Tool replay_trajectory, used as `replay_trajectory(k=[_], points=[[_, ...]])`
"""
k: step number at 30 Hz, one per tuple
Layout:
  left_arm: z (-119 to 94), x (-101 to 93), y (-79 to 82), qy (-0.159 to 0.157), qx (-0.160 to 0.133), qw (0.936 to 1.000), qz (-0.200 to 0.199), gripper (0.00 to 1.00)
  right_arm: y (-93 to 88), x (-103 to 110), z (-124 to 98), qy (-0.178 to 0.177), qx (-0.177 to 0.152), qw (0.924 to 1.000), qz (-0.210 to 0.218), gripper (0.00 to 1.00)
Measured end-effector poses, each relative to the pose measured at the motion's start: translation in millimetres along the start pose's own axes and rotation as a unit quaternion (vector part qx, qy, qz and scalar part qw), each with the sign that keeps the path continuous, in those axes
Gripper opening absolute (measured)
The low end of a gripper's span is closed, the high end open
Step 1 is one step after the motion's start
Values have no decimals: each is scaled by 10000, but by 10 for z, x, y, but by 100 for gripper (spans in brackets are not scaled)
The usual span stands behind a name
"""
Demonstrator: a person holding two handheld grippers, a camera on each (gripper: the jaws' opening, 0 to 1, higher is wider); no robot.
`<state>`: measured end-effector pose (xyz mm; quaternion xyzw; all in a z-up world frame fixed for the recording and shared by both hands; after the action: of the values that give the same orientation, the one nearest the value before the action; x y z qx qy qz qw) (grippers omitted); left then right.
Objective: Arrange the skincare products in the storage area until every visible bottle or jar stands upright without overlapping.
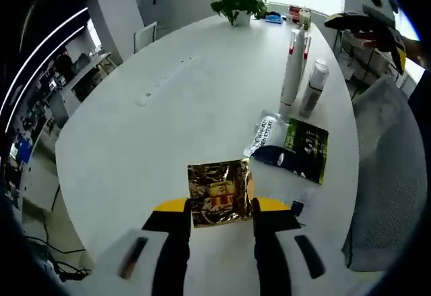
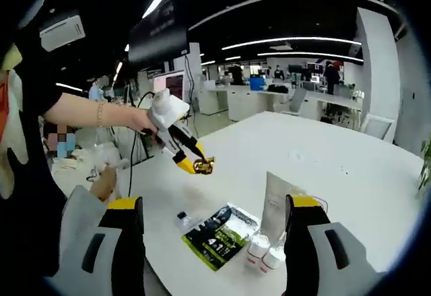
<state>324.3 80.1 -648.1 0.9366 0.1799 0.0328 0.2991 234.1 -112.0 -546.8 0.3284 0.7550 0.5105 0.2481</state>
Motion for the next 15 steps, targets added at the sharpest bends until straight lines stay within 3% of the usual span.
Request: replay_trajectory(k=[6,11,15], points=[[-119,-250,129,-153,-165,9992,333,35,86,141,238,377,-49,9993,6,79],[-181,-395,191,-224,-318,9981,487,35,60,264,434,719,104,9973,69,64],[-227,-587,226,-251,-263,9971,666,35,0,336,545,897,240,9956,150,65]])
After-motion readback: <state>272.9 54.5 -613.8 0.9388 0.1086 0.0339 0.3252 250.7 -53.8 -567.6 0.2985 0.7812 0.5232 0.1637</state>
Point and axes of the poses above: the point that each gripper's makers call its tool centre point, and the gripper's own axes: z roughly forward along the fingers, x roughly to its left, y roughly out of its top, the point moved 2 cm from there along -z, roughly backward along the fingers, and after that the axes turned 13 degrees about -y, right-handed, at the moved point
